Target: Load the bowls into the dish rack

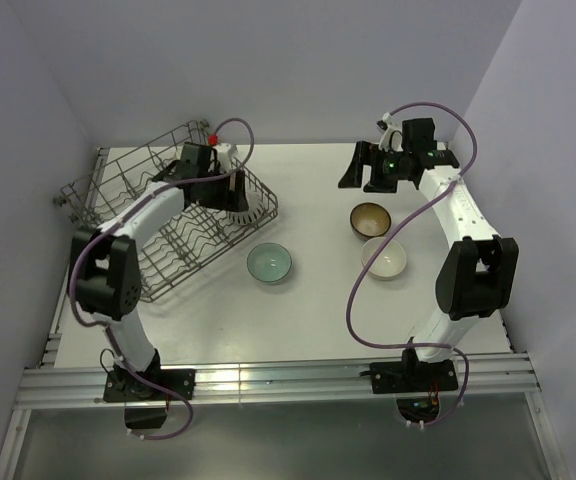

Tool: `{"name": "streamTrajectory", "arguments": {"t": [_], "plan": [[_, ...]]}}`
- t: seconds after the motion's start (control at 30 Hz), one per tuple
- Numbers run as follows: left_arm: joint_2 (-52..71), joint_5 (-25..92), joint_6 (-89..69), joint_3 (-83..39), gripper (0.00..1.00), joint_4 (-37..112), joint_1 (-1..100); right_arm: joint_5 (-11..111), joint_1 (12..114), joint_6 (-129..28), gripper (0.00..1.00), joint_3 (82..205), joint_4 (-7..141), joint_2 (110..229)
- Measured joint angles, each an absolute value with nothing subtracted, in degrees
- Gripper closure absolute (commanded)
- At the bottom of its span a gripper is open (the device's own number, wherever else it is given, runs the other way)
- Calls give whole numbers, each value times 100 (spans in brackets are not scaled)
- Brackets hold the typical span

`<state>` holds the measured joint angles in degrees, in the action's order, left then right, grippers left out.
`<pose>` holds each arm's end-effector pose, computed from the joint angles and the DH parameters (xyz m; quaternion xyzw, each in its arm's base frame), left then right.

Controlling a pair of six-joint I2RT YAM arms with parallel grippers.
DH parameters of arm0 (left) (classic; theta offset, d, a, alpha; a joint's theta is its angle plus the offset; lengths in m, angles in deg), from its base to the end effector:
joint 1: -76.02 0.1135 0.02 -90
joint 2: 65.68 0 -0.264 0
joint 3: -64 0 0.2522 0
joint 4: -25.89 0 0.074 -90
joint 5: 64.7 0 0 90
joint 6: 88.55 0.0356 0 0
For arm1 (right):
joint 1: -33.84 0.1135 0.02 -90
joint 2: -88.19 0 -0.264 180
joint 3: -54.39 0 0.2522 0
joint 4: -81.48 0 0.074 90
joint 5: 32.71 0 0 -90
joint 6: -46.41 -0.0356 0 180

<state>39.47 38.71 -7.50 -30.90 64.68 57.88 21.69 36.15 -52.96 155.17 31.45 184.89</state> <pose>0.3855 -0.1350 0.2414 0.1153 0.9241 -0.1877 0.3122 0.3728 0.0358 0.3196 -0.0601 0.8880 0.3182 0.3264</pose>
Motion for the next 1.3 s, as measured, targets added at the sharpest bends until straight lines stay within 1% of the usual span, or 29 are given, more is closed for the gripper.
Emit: {"name": "streamTrajectory", "arguments": {"t": [0.03, 0.07, 0.2, 0.33, 0.5, 0.63, 0.73, 0.77, 0.83, 0.87, 0.93, 0.97, 1.07, 1.13, 1.2, 1.23, 1.27, 1.3], "plan": [[3792, 4015, -752, -3068, 10, 6455, 5815, 2244, 3609, -5226, 4, 15520, 3070, 18489], [3551, 4225, -743, -3060, 1, 6438, 5880, 2338, 3604, -5147, 4, 15526, 2994, 18489], [2563, 4874, -794, -3071, 1, 6324, 6276, 2845, 3574, -4747, 4, 15657, 2579, 18535], [1908, 5165, -899, -3160, 0, 6210, 6765, 3428, 3530, -4345, 4, 15972, 2170, 18787], [1667, 5749, -1309, -3149, 1, 6132, 7423, 4080, 3329, -3947, 5, 16090, 1825, 19361], [1654, 6312, -1694, -2828, 0, 6031, 8018, 4405, 3090, -3807, 10, 16149, 1661, 19827], [1628, 6597, -1902, -2445, 0, 5935, 8381, 4552, 2994, -3766, 16, 16197, 1643, 20124], [1610, 6662, -1928, -2327, 1, 5933, 8483, 4580, 2992, -3759, 21, 16197, 1643, 20214], [1567, 6710, -1924, -2205, 1, 5935, 8636, 4593, 2997, -3746, 26, 16197, 1645, 20369], [1545, 6728, -1908, -2196, 0, 5953, 8693, 4602, 2997, -3748, 31, 16197, 1652, 20432], [1488, 6758, -1858, -2196, 1, 5946, 8757, 4604, 3003, -3761, 35, 16197, 1680, 20522], [1449, 6774, -1806, -2196, 1, 5953, 8785, 4604, 3010, -3757, 40, 16197, 1706, 20561], [1296, 6798, -1620, -2196, 0, 5957, 8879, 4578, 3010, -3772, 46, 16197, 1809, 20664], [1195, 6782, -1408, -2198, 1, 5968, 8947, 4563, 3012, -3781, 47, 16197, 1877, 20723], [1145, 6743, -1250, -2209, 1, 6018, 8991, 4561, 3012, -3796, 52, 16197, 1932, 20771], [1138, 6732, -1165, -2216, 2, 6057, 9010, 4563, 3012, -3796, 56, 16197, 1958, 20793], [1138, 6726, -1113, -2223, 3, 6084, 9023, 4563, 3012, -3803, 62, 16197, 1995, 20815], [1138, 6721, -1058, -2227, 3, 6117, 9030, 4561, 3012, -3807, 65, 16197, 2041, 20841]]}}
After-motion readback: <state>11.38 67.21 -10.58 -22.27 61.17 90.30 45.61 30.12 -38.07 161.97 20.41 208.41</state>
